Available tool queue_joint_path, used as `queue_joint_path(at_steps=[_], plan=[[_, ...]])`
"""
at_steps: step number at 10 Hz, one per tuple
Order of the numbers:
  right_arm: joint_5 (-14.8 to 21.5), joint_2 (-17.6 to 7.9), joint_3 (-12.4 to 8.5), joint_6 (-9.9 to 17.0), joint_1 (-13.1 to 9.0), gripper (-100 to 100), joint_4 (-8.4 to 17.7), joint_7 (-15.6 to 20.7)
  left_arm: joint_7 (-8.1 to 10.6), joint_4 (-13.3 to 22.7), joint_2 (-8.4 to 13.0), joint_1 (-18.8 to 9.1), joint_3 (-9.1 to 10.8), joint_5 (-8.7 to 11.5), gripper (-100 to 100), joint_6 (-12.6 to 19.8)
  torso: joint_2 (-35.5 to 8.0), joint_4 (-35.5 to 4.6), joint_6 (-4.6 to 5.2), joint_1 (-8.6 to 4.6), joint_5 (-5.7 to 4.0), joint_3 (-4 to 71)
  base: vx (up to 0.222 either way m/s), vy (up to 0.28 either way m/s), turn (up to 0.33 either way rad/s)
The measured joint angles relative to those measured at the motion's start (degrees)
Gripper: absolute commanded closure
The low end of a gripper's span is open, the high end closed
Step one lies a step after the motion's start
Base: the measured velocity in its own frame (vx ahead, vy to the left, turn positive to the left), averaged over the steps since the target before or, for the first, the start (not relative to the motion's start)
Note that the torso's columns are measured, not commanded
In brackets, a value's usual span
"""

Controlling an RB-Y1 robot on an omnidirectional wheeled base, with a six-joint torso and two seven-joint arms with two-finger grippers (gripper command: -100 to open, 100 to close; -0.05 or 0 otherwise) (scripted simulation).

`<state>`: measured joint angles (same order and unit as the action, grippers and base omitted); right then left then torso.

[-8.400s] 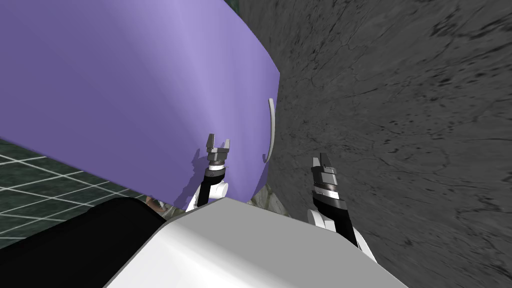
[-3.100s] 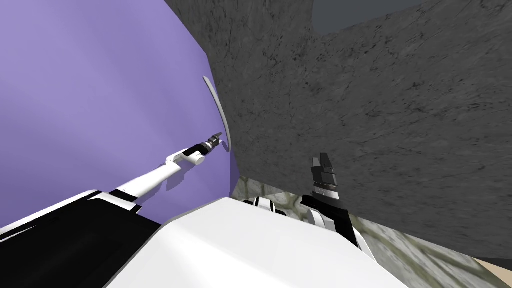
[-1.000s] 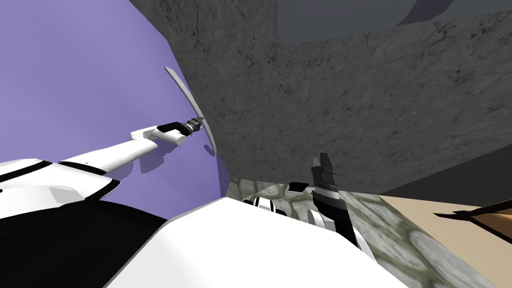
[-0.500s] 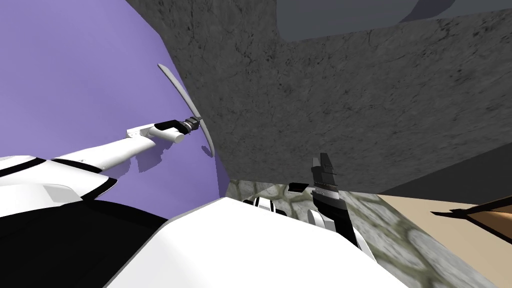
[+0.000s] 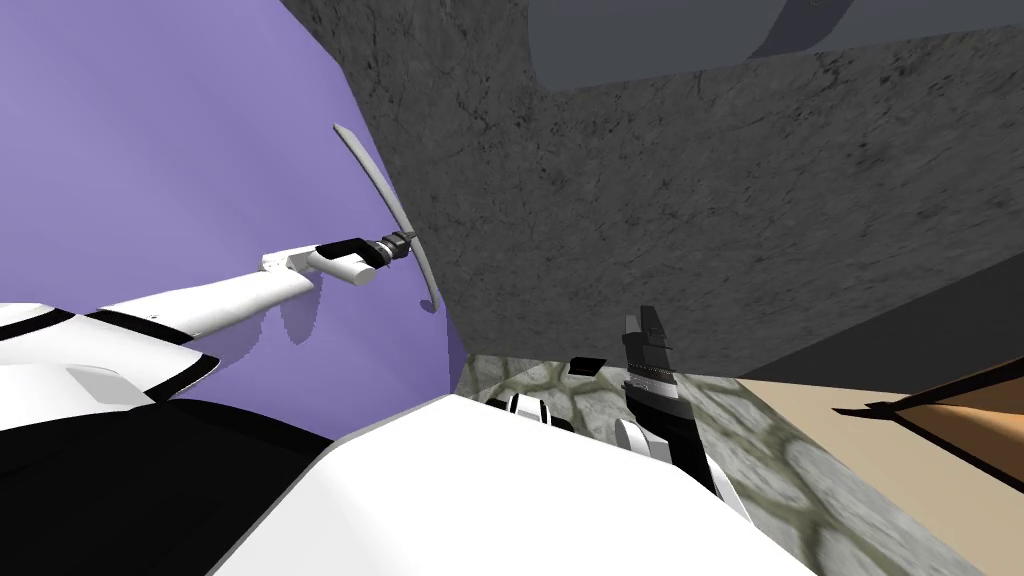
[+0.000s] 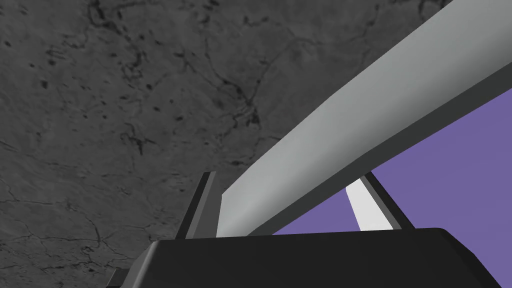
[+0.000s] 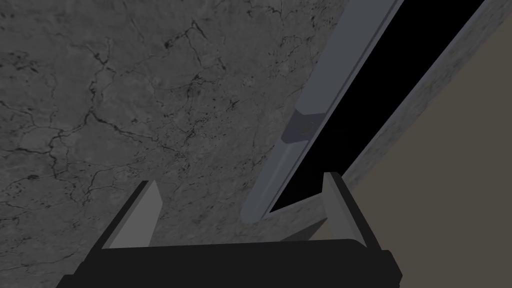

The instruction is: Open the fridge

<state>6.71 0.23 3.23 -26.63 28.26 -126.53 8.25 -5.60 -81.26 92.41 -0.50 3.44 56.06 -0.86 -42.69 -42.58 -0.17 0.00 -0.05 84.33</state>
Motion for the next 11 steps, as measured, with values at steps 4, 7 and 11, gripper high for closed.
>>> queue_joint_path(at_steps=[4, 7, 11], plan=[[0.00, 0.00, 0.00, 0.00, 0.00, 0, 0.00, 0.00, -0.62, -6.61, 0.74, 0.29, -0.15, 1.92, 100, -0.85, -0.05, -0.02, 0.05, -0.04, -0.01, -0.04, -0.091, -0.144, 0.006], [0.00, 0.00, 0.00, 0.00, 0.00, 0, 0.00, 0.00, -0.24, -9.99, 2.83, -1.98, -4.59, 4.00, 100, -3.59, 0.11, -0.06, 0.12, 0.09, -0.06, 0.11, -0.088, -0.120, -0.002], [0.00, -0.01, -0.01, 0.00, 0.01, 0, 0.00, 0.00, -0.53, -13.14, 3.27, 0.02, -2.65, 5.04, 100, -3.55, 0.14, -0.04, 0.16, 0.01, -0.04, 0.12, -0.023, -0.034, 0.006]])
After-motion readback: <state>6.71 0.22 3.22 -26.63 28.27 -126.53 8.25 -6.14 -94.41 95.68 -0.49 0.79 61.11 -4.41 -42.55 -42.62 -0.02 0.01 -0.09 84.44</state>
